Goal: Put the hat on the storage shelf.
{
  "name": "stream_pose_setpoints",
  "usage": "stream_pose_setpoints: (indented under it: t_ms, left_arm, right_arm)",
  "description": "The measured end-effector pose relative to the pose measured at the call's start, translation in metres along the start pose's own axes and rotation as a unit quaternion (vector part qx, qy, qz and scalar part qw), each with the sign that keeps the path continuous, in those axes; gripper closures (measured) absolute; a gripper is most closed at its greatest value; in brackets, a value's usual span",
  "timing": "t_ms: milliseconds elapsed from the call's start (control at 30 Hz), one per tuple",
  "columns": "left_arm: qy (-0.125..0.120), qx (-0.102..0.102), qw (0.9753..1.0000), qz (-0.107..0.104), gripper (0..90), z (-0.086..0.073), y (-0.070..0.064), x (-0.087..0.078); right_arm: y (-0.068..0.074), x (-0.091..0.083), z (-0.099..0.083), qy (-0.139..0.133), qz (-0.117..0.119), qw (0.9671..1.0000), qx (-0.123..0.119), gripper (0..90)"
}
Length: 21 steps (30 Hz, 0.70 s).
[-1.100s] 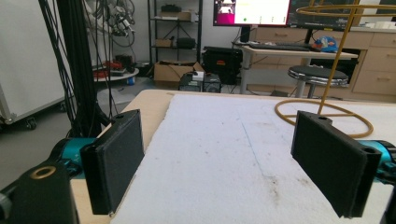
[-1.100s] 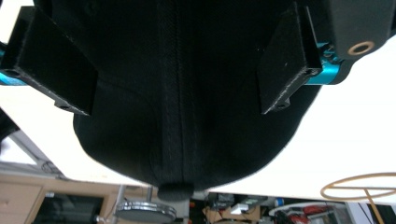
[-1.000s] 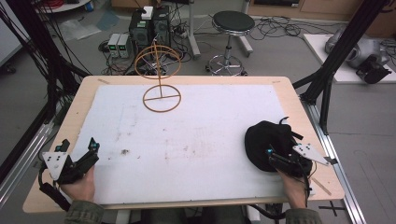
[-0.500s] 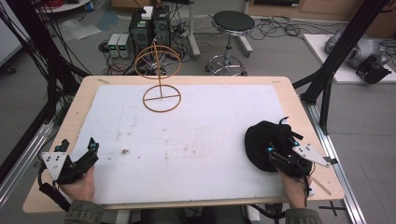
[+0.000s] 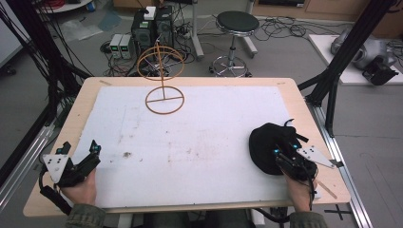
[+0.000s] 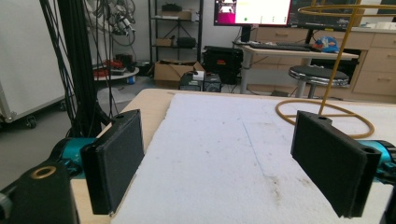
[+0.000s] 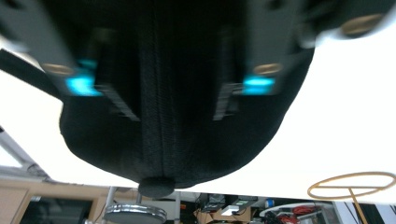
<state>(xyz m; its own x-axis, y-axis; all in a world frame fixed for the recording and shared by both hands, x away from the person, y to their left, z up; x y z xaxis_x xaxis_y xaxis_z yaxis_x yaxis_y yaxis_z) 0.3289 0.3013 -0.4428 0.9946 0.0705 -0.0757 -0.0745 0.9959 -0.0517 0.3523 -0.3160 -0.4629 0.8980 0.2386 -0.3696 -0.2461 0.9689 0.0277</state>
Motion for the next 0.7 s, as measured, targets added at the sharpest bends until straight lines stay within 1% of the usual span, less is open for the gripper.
stream_pose_setpoints:
  t_ms: [33,67,100,133,200,367,567,700]
  left_arm:
    - [0.001,0.000,1.0000,0.000,17.9,-0.0001,-0.0001,-0.0001]
    - [0.001,0.000,1.0000,0.000,18.0,-0.0001,-0.0001,-0.0001]
    - [0.001,0.000,1.0000,0.000,18.1,-0.0001,0.0000,0.0000]
    - [0.001,0.000,1.0000,0.000,18.2,-0.0001,0.0001,0.0000]
    - [0.001,-0.001,1.0000,0.000,18.2,0.0000,0.0004,0.0000]
    - [0.000,-0.001,1.0000,0.002,18.2,0.0003,0.0017,-0.0002]
    - [0.000,0.000,1.0000,0.002,18.3,0.0003,0.0020,-0.0009]
    - [0.000,0.000,1.0000,0.004,18.3,0.0001,0.0036,-0.0015]
  right_arm:
    - [-0.0021,-0.0015,0.0010,-0.003,-0.001,1.0000,0.003,73.8]
    - [-0.0030,-0.0036,0.0019,-0.005,-0.001,0.9999,0.014,79.2]
    - [-0.0045,-0.0050,0.0021,-0.005,0.001,0.9998,0.020,82.1]
    - [-0.0058,-0.0053,0.0018,-0.004,0.001,0.9997,0.023,83.0]
    - [-0.0058,-0.0052,0.0010,-0.001,0.009,0.9995,0.030,83.9]
    - [-0.0054,-0.0052,0.0017,-0.003,0.007,0.9996,0.025,84.7]
    - [-0.0052,-0.0056,0.0026,-0.006,0.004,0.9995,0.030,84.8]
    - [-0.0054,-0.0055,0.0056,-0.016,0.006,0.9994,0.030,84.8]
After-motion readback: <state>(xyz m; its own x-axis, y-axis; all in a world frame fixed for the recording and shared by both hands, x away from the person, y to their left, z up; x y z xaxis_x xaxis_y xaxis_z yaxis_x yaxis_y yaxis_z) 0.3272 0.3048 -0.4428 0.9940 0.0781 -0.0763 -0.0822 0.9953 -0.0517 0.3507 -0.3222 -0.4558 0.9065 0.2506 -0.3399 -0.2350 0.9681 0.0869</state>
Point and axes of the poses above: each handheld gripper's, and its own axes: x roughly forward along the jaws, z roughly out of its top, y roughly to its left, the point moved 9 cm from there along x, roughly forward along the jaws, and after that the axes turned 2 degrees about y, right-handed, at the moved point
